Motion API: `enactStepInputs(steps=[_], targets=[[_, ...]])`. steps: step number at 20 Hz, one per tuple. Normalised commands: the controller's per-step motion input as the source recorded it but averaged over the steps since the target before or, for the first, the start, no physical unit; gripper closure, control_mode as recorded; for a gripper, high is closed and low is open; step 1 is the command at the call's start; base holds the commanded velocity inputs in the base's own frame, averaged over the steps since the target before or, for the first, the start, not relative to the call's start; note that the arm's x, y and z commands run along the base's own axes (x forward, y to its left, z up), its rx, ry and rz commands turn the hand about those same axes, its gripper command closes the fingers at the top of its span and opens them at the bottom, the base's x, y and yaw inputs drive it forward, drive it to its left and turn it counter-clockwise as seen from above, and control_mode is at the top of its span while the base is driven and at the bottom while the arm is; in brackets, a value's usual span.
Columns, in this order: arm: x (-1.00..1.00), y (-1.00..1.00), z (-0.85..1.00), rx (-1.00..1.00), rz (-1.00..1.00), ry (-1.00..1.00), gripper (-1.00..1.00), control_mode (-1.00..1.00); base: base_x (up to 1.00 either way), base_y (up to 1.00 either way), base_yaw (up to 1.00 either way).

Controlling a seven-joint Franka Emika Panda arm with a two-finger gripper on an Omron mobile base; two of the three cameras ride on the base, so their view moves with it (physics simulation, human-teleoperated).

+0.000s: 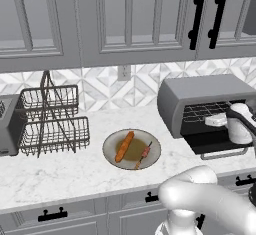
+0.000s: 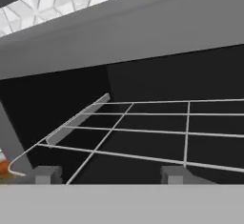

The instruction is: Pick up the kebab skewer and baguette bread, and place them inside the toaster oven. Close the toaster oven door and start by setting the timer.

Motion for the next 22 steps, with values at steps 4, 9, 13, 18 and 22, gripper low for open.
enactStepInputs(steps=[4,9,13,18,22], targets=[[-0.99,-0.17,-0.42,0.0,0.0,0.3,-1.0,-1.0,0.0,0.0,0.0],[-0.92,-0.04,-0.25,-0.02,0.0,0.38,-1.0,-1.0,0.0,0.0,0.0],[-0.82,-0.05,-0.06,-0.02,0.0,0.42,-1.0,-1.0,0.0,0.0,0.0],[-0.67,0.1,0.67,0.0,0.0,0.15,-1.0,-1.0,0.0,0.0,0.0],[-0.72,0.84,0.7,0.0,-0.01,0.0,-1.0,-1.0,0.0,0.0,0.0]])
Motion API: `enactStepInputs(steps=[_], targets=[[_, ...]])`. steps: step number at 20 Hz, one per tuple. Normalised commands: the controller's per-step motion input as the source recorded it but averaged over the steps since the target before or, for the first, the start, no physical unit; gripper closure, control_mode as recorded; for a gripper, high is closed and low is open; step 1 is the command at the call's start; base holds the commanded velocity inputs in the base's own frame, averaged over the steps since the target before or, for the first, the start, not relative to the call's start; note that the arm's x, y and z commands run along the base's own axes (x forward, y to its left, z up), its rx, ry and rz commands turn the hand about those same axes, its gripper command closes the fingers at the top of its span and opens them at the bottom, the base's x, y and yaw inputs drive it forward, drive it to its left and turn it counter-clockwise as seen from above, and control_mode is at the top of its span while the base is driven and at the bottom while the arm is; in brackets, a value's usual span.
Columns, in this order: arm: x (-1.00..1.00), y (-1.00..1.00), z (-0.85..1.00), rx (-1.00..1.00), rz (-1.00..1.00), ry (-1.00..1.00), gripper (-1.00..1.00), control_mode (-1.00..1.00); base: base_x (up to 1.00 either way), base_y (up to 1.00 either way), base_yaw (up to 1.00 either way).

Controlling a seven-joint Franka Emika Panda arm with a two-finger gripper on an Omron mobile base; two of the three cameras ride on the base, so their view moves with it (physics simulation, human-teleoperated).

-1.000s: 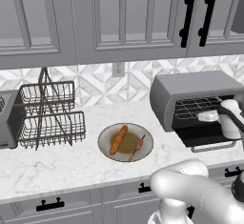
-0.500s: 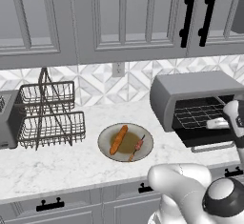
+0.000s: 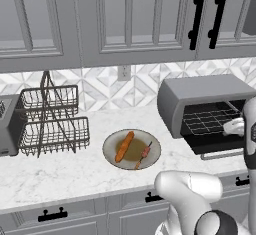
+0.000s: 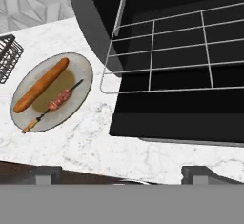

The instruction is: Pick up the kebab skewer and baguette bread, and place them inside the toaster oven. Close the toaster oven door and start by setting the timer.

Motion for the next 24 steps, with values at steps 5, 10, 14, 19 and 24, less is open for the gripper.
enactStepInputs(steps=[5,10,14,19,24], targets=[[-0.1,1.0,0.19,0.0,0.0,0.02,-1.0,-1.0,0.0,0.0,0.0],[0.32,1.0,0.11,-0.03,0.0,-0.01,-1.0,-1.0,0.0,0.0,0.0],[0.54,1.0,0.0,0.0,0.0,0.0,-1.0,-1.0,0.0,0.0,0.0],[0.5,1.0,-0.15,-0.01,0.0,0.01,-1.0,-1.0,0.0,0.0,0.0],[0.39,0.95,-0.02,-0.06,-0.02,0.12,-1.0,-1.0,0.0,0.0,0.0]])
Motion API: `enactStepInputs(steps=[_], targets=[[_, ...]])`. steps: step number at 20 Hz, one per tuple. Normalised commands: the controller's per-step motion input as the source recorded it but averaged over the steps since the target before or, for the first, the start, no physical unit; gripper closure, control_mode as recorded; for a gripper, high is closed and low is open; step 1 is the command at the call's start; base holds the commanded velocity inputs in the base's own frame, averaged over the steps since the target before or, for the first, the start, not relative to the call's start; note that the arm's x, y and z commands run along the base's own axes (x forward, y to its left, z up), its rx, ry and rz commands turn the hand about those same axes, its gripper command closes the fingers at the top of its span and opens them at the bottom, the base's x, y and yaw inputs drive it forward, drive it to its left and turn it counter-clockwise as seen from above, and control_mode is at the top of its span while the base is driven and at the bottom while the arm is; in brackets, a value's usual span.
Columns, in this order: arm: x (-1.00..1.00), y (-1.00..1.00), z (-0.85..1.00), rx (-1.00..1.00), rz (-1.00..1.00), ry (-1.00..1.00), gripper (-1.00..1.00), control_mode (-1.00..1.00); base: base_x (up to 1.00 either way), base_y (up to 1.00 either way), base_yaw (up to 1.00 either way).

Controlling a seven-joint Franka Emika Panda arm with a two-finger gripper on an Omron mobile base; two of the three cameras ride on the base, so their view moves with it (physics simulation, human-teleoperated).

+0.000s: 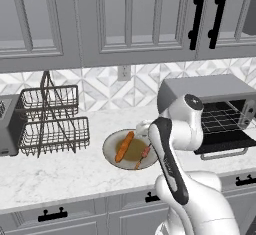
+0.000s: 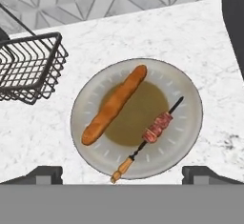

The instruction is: Pick up the kebab skewer and baguette bread, and place them inside the toaster oven. Close the toaster oven door and start by setting the timer.

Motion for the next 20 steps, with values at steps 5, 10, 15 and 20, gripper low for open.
enactStepInputs(steps=[5,10,15,20], targets=[[0.33,0.25,-0.31,-0.01,-0.08,0.23,-1.0,-1.0,0.0,0.0,0.0],[0.35,0.32,-0.31,0.0,-0.08,0.19,-1.0,-1.0,0.0,0.0,0.0],[0.43,0.48,-0.4,0.0,-0.07,0.14,-1.0,-1.0,0.0,0.0,0.0],[0.5,0.08,-0.36,0.0,-0.05,0.06,-1.0,-1.0,0.0,0.0,0.0]])
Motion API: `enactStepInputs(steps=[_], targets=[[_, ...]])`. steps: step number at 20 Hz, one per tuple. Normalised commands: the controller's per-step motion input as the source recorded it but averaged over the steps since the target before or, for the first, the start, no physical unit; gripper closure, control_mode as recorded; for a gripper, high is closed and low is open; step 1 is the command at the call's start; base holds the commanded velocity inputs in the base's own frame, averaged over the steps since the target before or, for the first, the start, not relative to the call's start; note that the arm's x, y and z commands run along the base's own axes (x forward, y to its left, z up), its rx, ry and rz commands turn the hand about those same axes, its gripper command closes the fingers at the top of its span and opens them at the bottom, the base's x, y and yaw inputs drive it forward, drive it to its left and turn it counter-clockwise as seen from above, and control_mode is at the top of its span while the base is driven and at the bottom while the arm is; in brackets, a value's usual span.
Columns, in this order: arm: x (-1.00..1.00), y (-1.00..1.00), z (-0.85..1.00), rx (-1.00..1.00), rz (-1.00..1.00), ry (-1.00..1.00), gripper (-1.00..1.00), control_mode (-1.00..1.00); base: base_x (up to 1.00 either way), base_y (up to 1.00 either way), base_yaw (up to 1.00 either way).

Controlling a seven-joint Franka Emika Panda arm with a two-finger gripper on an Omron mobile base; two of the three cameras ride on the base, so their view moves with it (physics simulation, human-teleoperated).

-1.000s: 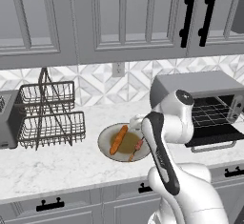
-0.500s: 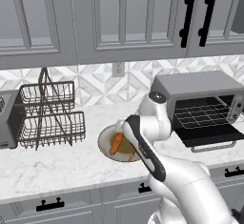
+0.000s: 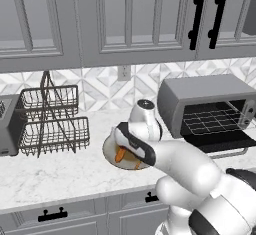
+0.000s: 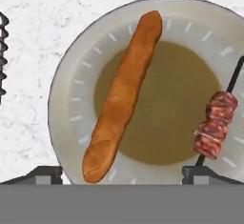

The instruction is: Pick up the kebab skewer and baguette bread, and place them inside the toaster oven. Close the toaster oven door and start by setting the timer.

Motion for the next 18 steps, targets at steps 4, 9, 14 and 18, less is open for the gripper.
enactStepInputs(steps=[4,9,14,18], targets=[[0.45,0.0,-0.43,0.0,-0.09,0.07,-1.0,-1.0,0.0,0.0,0.0],[0.54,0.16,-0.44,-0.01,-0.1,0.05,-1.0,-1.0,0.0,0.0,0.0],[0.45,0.1,-0.31,0.0,-0.07,0.07,-1.0,-1.0,0.0,0.0,0.0],[0.18,0.12,-0.34,-0.01,-0.06,0.04,-1.0,-1.0,0.0,0.0,0.0]])
